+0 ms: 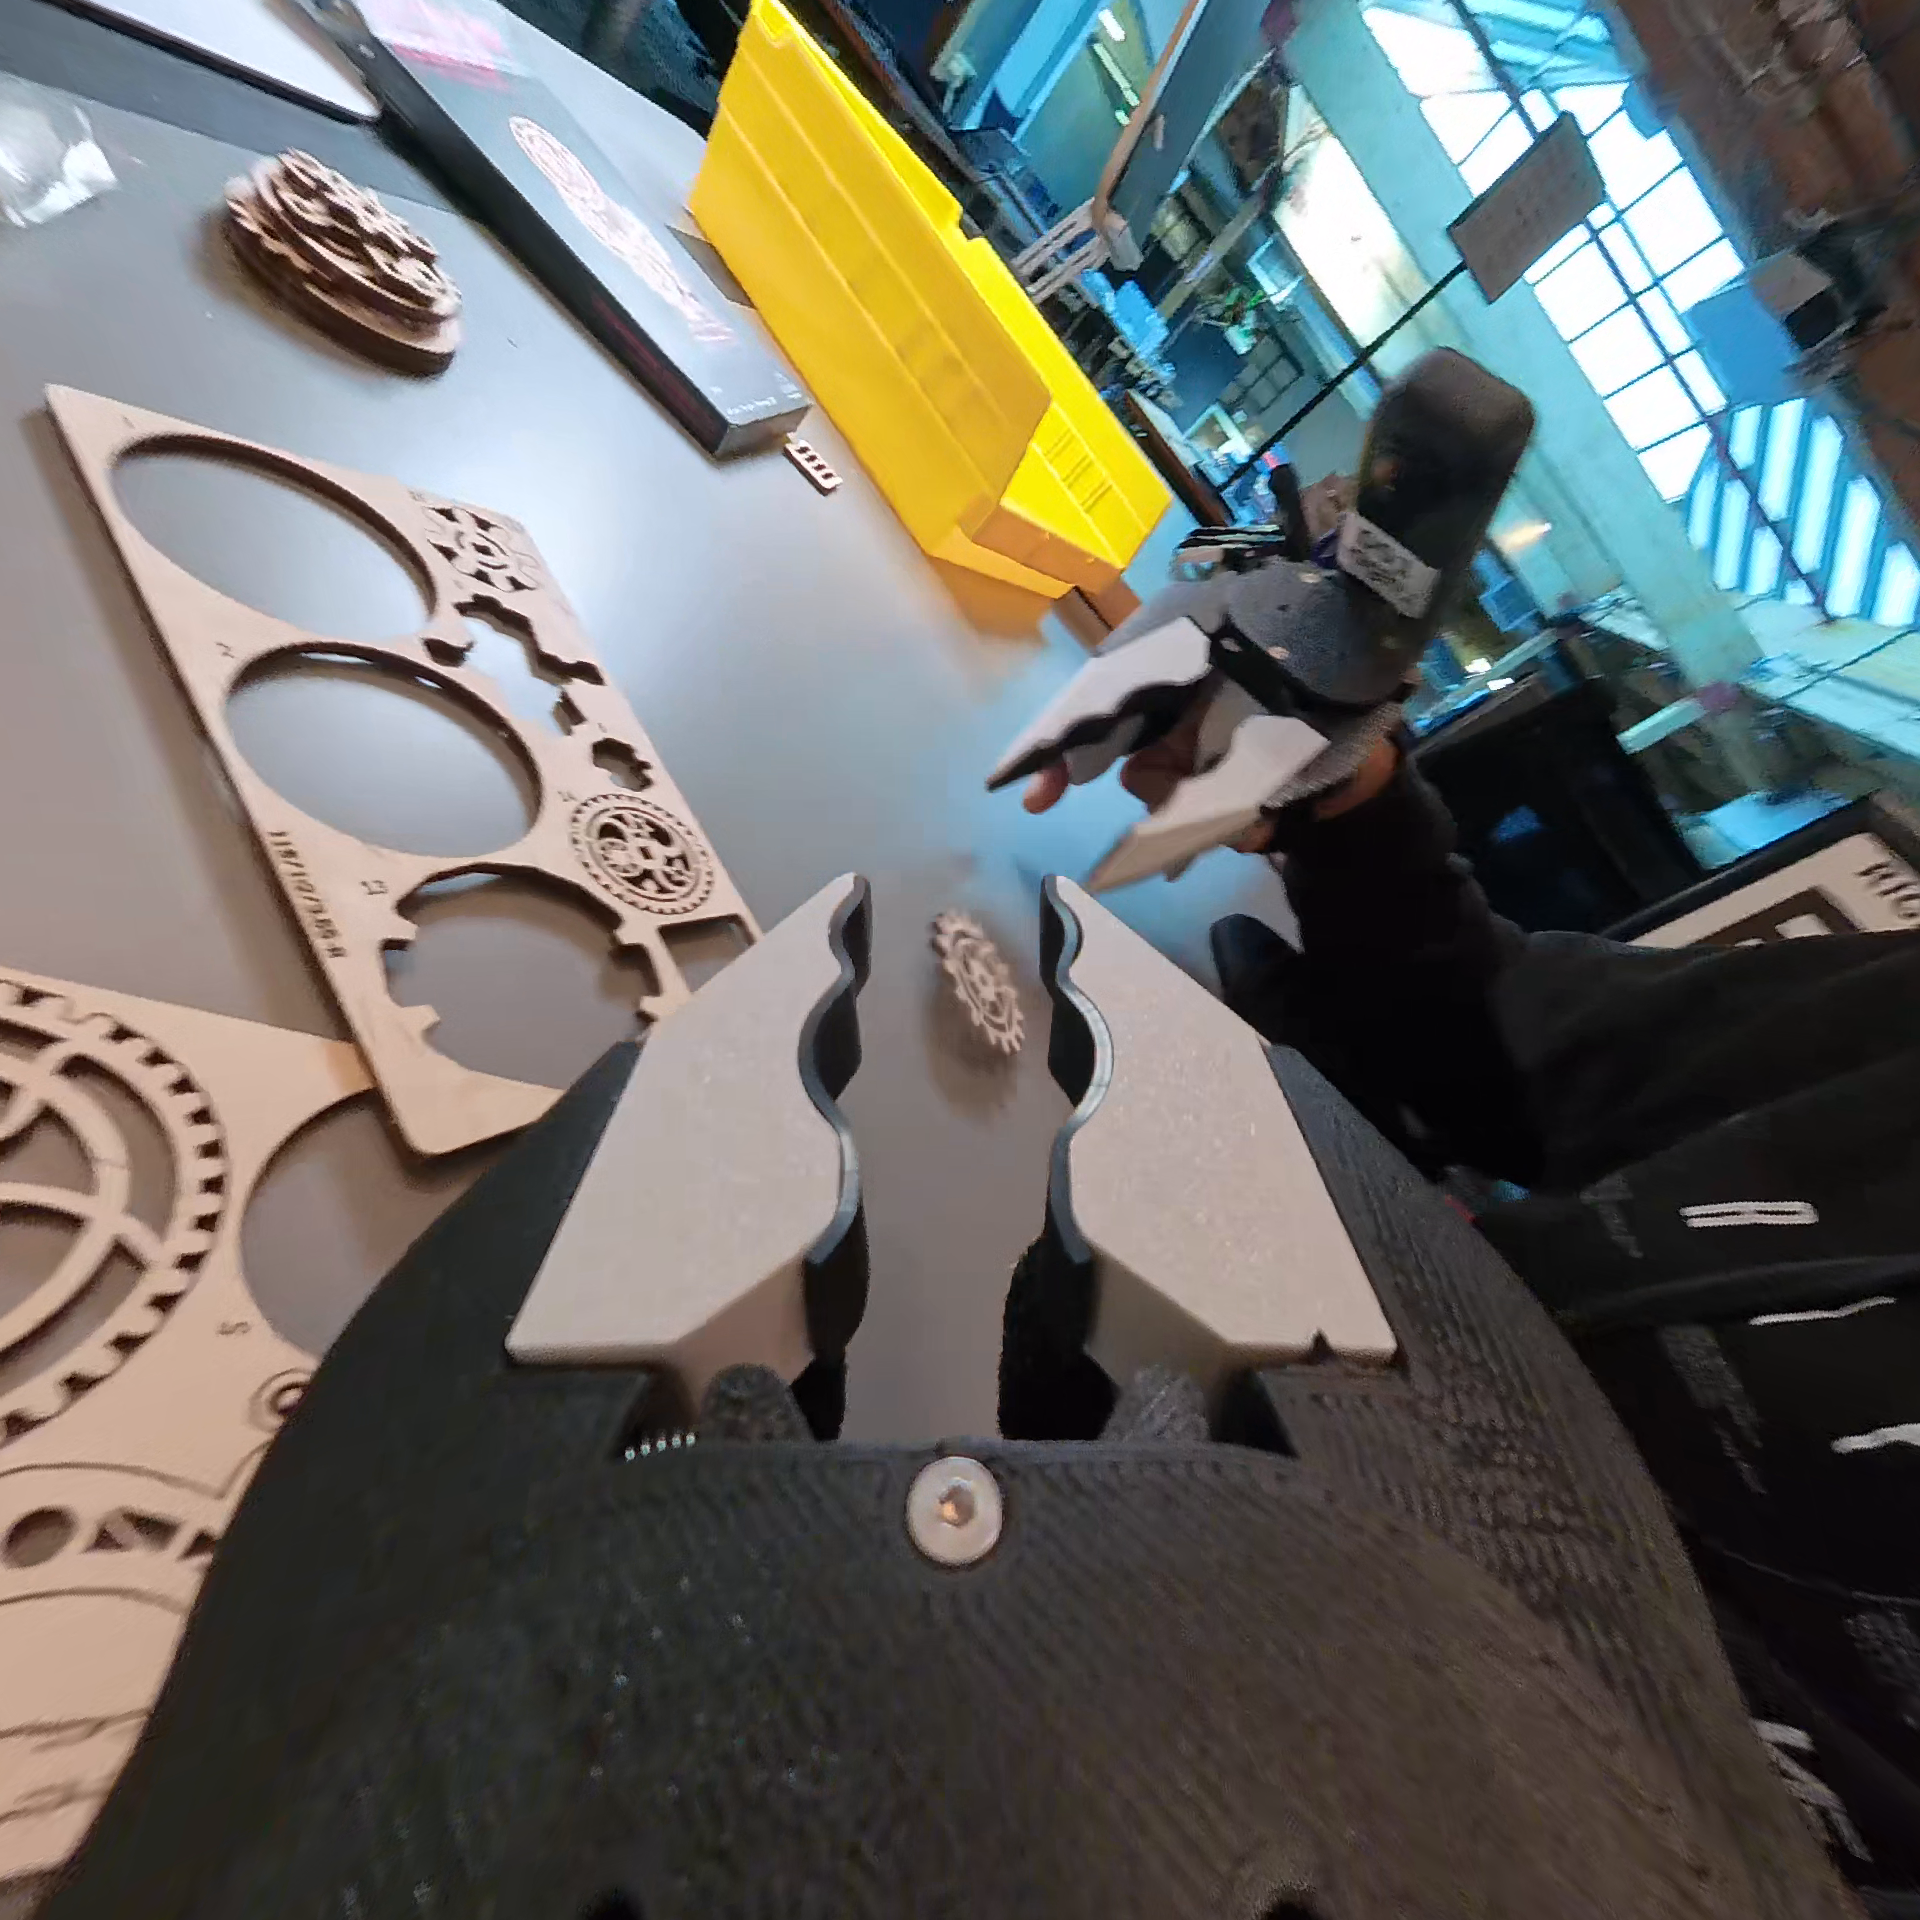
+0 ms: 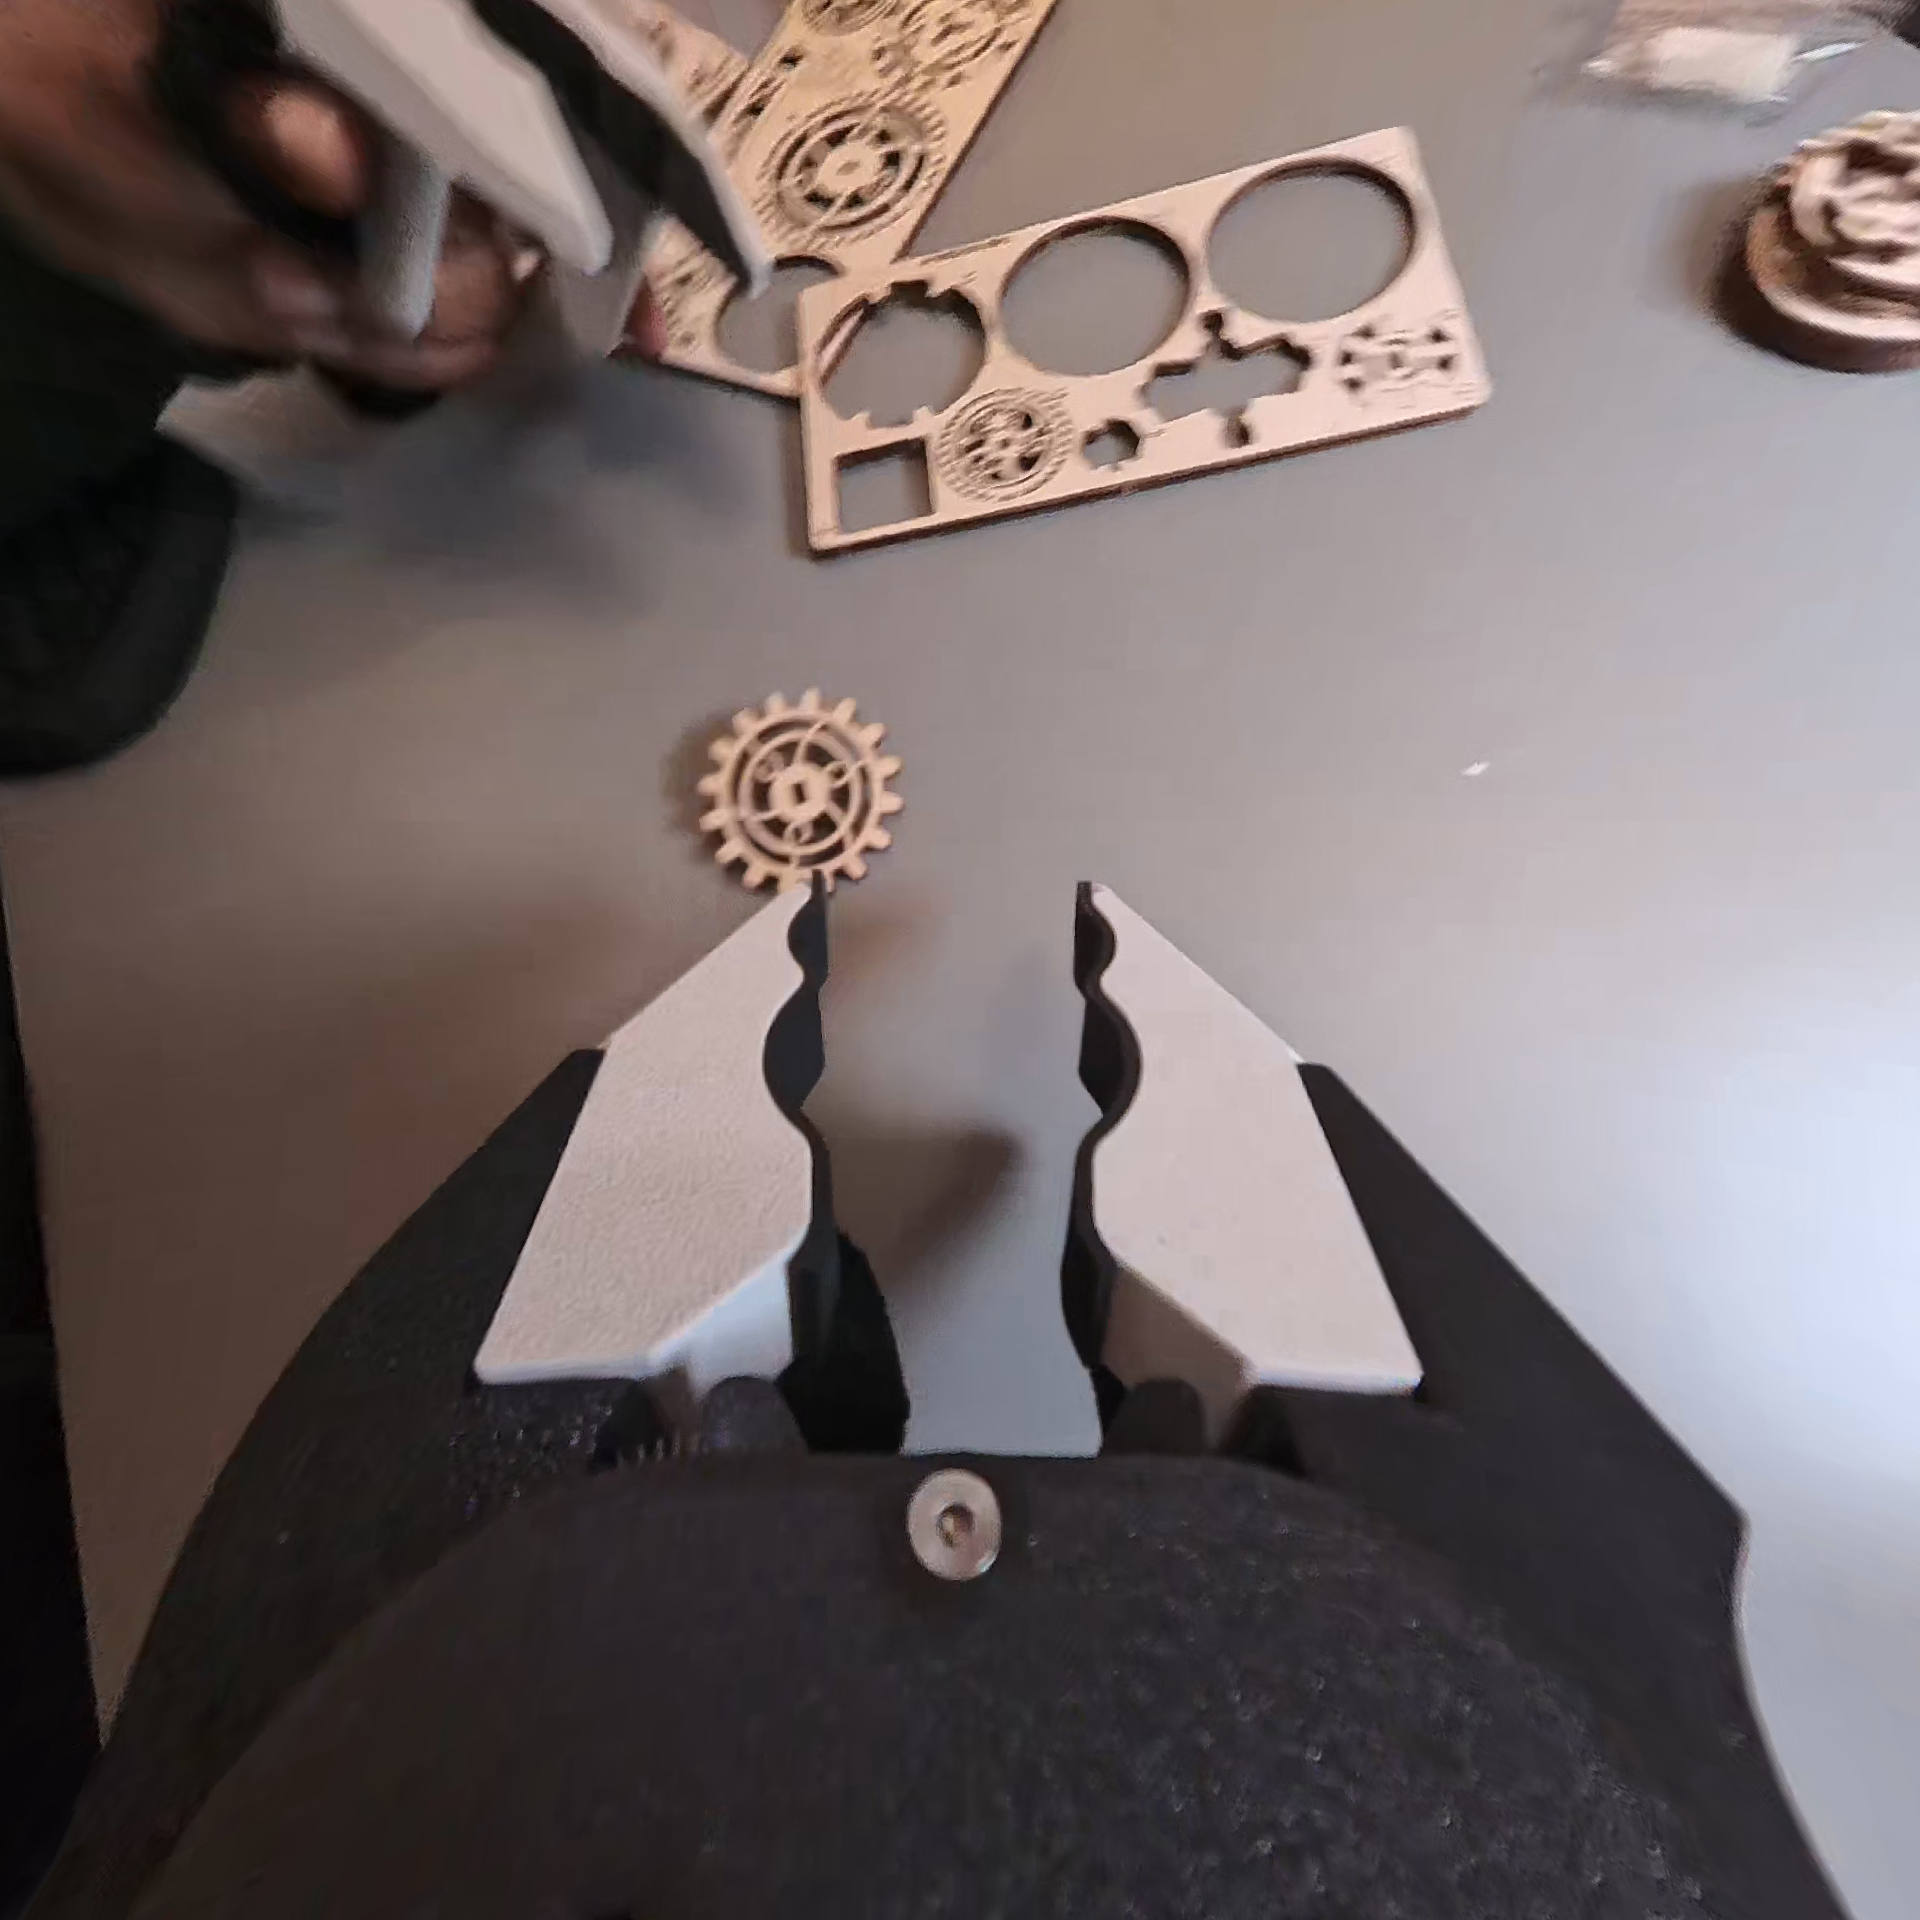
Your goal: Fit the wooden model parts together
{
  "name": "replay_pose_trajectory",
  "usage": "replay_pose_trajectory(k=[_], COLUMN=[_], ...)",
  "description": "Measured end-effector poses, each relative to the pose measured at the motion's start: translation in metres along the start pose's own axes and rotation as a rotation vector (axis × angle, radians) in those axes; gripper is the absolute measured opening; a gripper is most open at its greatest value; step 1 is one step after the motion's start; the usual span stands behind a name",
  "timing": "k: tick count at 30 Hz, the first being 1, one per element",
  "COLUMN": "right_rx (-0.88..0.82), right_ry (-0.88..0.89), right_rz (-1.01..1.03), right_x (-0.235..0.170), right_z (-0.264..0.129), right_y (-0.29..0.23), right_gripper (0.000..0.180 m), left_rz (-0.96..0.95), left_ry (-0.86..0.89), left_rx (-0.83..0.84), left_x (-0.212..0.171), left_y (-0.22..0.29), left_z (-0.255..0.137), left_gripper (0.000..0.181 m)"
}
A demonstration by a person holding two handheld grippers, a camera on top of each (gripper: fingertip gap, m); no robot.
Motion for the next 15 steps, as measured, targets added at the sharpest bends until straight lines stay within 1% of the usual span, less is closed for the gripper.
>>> replay_pose_trajectory(k=[4,7,9,12,15], right_rx=[0.012,-0.014,-0.032,0.053,0.163], right_ry=[-0.084,-0.145,-0.185,-0.232,-0.306], right_rz=[-0.201,-0.279,-0.317,-0.383,-0.505], right_x=[-0.008,-0.009,-0.008,-0.005,0.0], right_z=[0.017,0.036,0.044,0.047,0.049], right_y=[-0.027,-0.033,-0.03,-0.031,-0.021], right_gripper=[0.054,0.055,0.049,0.03,0.028], left_rz=[0.11,0.161,0.162,0.159,0.163], left_ry=[-0.009,-0.009,-0.008,-0.013,-0.013], left_rx=[0.115,0.166,0.169,0.169,0.179], left_x=[0.004,0.006,0.006,0.005,0.004], left_y=[-0.011,-0.017,-0.017,-0.019,-0.021], left_z=[-0.007,-0.01,-0.01,-0.01,-0.01], left_gripper=[0.034,0.034,0.034,0.033,0.033])
Point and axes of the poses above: each gripper's, where its closed fingertips meet, z out along the fingers, x out of its top, y = z × x across the jaws, the point moved 4 cm from there along -z, back along the fingers, and after that the axes turned 5 degrees about y, right-handed, at the moved point
